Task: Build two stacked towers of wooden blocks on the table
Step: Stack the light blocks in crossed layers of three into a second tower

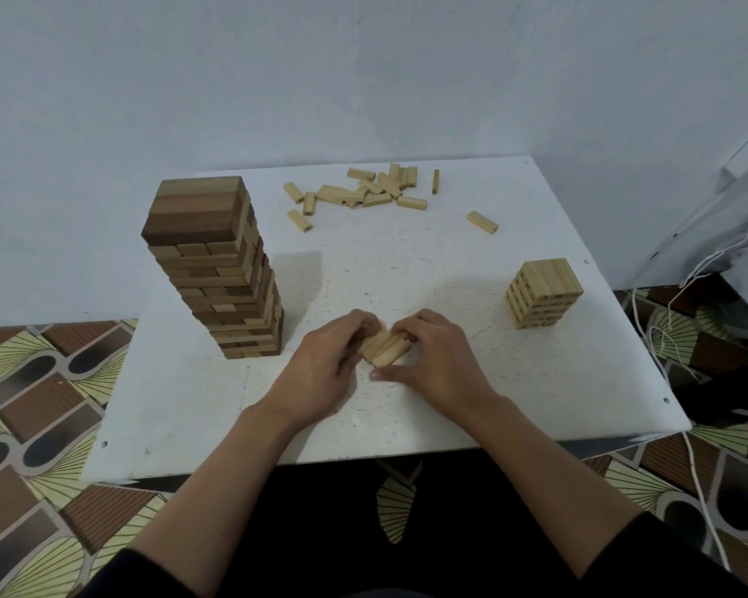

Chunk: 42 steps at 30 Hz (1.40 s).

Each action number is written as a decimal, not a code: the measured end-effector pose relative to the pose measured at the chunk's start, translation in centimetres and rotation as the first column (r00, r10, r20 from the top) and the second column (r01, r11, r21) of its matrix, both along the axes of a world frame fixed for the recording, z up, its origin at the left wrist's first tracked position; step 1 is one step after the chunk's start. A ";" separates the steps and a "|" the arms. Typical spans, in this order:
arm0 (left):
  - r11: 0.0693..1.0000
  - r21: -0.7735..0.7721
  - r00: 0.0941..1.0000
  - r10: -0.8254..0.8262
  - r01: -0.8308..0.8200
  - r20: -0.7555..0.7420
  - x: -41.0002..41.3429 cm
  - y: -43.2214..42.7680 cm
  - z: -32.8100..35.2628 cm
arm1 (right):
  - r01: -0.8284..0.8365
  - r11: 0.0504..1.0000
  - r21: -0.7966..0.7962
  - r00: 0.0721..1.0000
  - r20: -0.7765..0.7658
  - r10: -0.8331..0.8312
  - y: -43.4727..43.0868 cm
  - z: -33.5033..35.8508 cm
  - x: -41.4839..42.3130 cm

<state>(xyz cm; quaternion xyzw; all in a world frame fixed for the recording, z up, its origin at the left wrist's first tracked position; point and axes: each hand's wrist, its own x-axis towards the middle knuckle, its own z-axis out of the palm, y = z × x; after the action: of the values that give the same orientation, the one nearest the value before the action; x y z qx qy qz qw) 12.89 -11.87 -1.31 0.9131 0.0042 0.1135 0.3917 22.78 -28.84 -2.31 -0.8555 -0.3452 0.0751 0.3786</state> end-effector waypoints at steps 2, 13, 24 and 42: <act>1.000 -0.005 1.000 -0.008 0.008 -0.005 -0.1 -0.1 0.0 | 0.016 1.000 0.002 1.000 0.012 -0.016 0.1 -0.1 -0.2; 0.982 0.036 0.982 0.187 -0.186 -0.025 -1.4 -1.5 -0.9 | 0.036 0.993 0.116 0.997 -0.070 -0.028 -1.6 0.4 -0.1; 0.976 0.053 0.973 0.213 -0.209 -0.087 0.0 -1.5 -1.3 | -0.010 0.994 0.105 0.998 0.062 0.003 -1.8 -0.8 -0.3; 0.913 0.396 0.968 0.181 -0.099 -0.173 -2.9 -1.3 -2.8 | -0.089 0.836 -0.541 0.963 0.168 0.211 -2.7 -1.2 -2.3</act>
<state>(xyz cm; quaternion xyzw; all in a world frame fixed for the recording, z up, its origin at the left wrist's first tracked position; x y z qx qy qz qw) 10.03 -13.18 -4.07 0.9761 0.0883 0.0448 0.1933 20.48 -31.52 -3.54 -0.8994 -0.4174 0.1013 0.0806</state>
